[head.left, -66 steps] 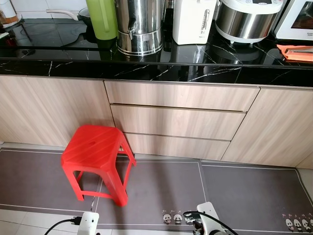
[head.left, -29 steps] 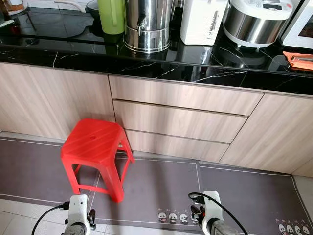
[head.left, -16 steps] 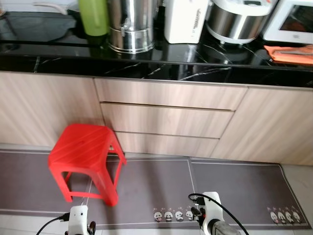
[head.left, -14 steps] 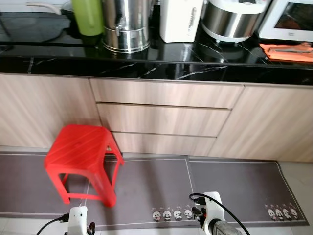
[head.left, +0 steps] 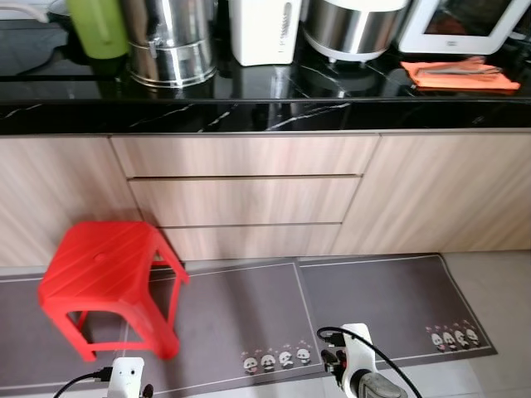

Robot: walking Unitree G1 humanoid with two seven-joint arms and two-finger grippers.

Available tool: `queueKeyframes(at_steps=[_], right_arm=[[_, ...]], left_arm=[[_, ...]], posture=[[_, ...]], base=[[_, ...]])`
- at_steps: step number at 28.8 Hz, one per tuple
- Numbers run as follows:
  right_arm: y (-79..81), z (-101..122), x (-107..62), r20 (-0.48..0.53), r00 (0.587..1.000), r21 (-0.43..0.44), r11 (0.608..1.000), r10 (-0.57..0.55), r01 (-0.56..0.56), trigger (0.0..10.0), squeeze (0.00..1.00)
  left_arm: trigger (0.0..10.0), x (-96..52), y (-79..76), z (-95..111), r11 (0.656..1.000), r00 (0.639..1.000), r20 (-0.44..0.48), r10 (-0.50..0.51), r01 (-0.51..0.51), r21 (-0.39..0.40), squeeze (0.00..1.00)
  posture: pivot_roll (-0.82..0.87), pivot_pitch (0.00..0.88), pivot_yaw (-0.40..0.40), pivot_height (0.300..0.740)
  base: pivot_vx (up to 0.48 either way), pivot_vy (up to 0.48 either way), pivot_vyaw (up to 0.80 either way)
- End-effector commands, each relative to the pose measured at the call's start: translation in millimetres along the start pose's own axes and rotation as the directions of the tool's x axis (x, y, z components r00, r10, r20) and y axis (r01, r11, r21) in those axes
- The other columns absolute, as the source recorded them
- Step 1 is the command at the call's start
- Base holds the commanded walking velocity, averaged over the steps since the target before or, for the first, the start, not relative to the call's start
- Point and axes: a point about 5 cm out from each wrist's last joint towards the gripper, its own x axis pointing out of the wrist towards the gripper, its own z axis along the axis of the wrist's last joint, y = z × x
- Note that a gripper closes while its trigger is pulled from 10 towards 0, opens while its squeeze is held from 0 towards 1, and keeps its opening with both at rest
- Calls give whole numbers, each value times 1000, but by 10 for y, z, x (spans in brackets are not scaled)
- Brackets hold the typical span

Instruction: Kitchen organization

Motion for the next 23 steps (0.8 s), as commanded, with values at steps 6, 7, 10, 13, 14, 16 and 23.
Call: queueKeyframes(at_steps=[6,7,10,13,14,16,23], right_arm=[[-12,7,0,-6,1000,3,1000,-5,5,10000,0],[-15,8,0,-6,1000,2,1000,-6,6,10000,0],[-22,11,-1,-7,1000,0,1000,-7,7,10000,0],[-27,15,-1,-6,1000,-2,1000,-8,8,10000,0],[-27,17,-1,-5,1000,-2,1000,-8,8,10000,0],[-27,21,-1,-4,1000,-7,1000,-6,6,10000,0],[-32,26,-1,-8,1000,-22,1000,1,-1,10000,0]], left_arm=[[10000,4,-107,-7,1000,1000,-6,-28,28,4,0],[10000,6,-117,-2,1000,1000,-4,-29,29,6,0],[10000,10,-138,8,999,999,-1,-34,34,17,0],[10000,10,-156,1,999,999,-6,-33,33,9,0],[10000,9,-161,-3,1000,1000,-7,-30,30,0,0],[10000,7,-178,-6,999,999,-5,-31,31,10,0],[10000,6,-182,-8,1000,1000,-5,-26,26,14,0]], posture=[[31,28,-50,740],[32,32,-53,740],[33,32,-53,740],[32,34,-54,740],[36,34,-55,740],[36,34,-55,740],[45,40,-62,740]], base=[[0,0,-577],[0,0,-581],[0,0,-579],[0,-480,-577],[0,0,-581],[0,0,-581],[0,-354,-580]])
